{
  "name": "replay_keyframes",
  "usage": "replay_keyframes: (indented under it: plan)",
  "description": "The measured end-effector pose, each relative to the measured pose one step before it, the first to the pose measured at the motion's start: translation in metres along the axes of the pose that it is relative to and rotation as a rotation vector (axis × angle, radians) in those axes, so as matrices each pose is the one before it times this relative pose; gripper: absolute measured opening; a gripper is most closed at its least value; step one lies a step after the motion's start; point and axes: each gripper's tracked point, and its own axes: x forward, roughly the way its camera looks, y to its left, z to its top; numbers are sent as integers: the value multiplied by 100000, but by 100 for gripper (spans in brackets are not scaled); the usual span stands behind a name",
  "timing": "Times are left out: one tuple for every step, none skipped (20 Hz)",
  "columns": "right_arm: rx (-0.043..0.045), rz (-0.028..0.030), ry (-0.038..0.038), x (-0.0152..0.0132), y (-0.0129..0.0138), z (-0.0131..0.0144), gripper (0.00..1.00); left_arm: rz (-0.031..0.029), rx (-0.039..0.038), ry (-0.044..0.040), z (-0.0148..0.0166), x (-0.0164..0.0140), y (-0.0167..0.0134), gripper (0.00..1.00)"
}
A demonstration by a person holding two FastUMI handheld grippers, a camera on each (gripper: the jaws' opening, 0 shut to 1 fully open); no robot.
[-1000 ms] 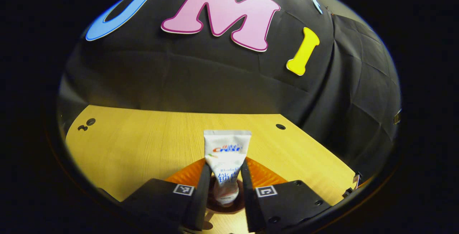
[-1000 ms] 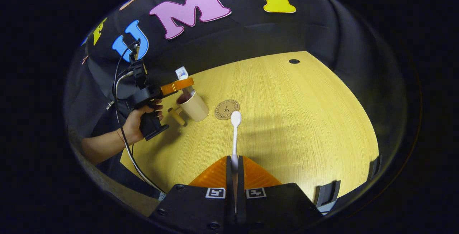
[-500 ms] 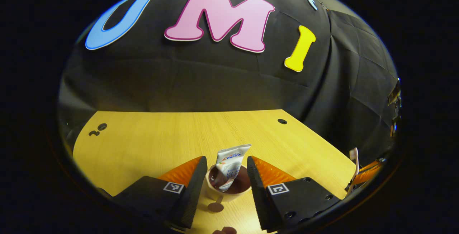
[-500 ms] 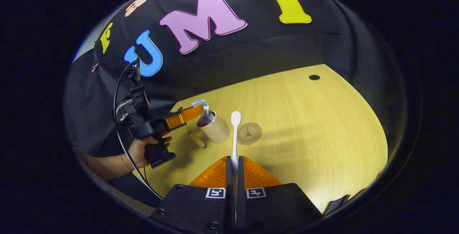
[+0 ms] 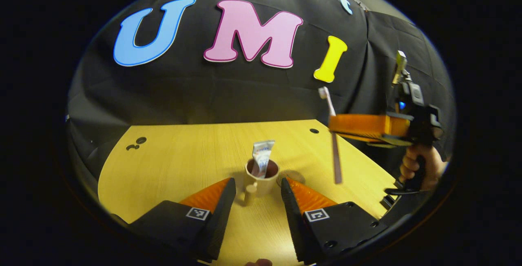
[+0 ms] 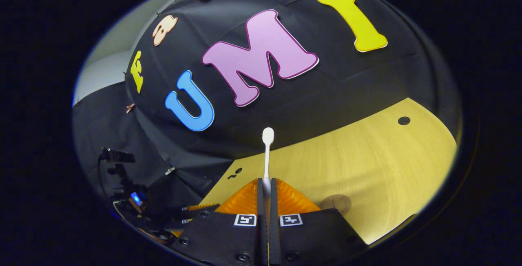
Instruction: Put the toothbrush and toothpaste on the desktop into the cup, then pick up the cup and place it on the coaster on the desktop.
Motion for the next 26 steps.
replay_keyframes:
  plan:
    - [-1011,974,-1046,796,135,-122,6,218,-498,1858,-1097,-726,158,70]
    - [-1294,456,-727,766,-42,-318,6,49,-761,2158,-940,-782,17,70]
    - [-510,452,-649,783,10,-262,6,817,-713,2117,-1106,-649,188,70]
    - [3,97,-1064,715,-107,-143,6,840,-639,1615,-908,-707,297,70]
    - [642,-257,-1781,835,-198,96,6,714,-636,1219,-801,-661,293,70]
    - [928,-355,-2560,826,-144,295,6,566,-571,868,-714,-553,297,70]
    - [1137,-798,-2398,821,-330,212,6,329,-513,947,-761,-568,264,70]
    - [1164,-651,-2541,742,-268,126,6,610,-308,743,-548,-537,369,70]
    - [599,-1035,-2178,776,-432,-3,6,932,-132,638,-562,-478,523,70]
    - [801,-983,-1380,561,-495,-428,6,1158,-101,528,-290,-425,603,70]
    - [1559,-969,-1324,500,-438,-433,6,1340,-323,38,-406,-476,602,70]
    - [1908,-1021,-1562,307,-471,-470,6,937,-757,-185,-212,-412,587,70]
    - [1208,-1423,-1310,325,-636,-457,6,891,-859,-259,-301,-423,510,70]
    - [724,-1650,-1085,92,-650,-622,6,595,-956,-399,-142,-448,473,70]
    - [495,-1170,-996,72,-575,-513,6,579,-954,-161,-388,-458,492,70]
    - [71,-1057,-701,35,-491,-589,6,798,-901,-17,-233,-336,505,70]
    - [-428,-611,-479,128,-450,-475,6,757,-811,57,-432,-373,518,70]
    - [-887,-44,234,34,-260,-686,6,1403,-753,-56,-263,-401,697,70]
    - [-1216,-225,372,45,-365,-671,6,1486,-795,332,-410,-257,633,70]
    - [-823,-165,789,-20,-259,-673,6,1840,-950,145,-272,-423,616,70]
    - [-380,475,-32,-61,-39,-240,6,980,-1201,-177,-282,-353,340,70]
    - [-612,205,-291,-104,-43,-50,6,745,-1136,-41,-211,-320,267,70]
    - [-1147,-483,172,-132,-55,0,6,386,-858,403,-443,-279,117,70]
    - [-903,354,326,-272,35,11,6,433,-578,493,-280,-173,-16,70]
    - [-611,-223,752,-314,16,-93,7,-414,-621,-154,-76,-135,-195,70]
    - [-844,-184,1350,-108,-19,-123,8,-24,-538,-514,173,-52,-168,70]
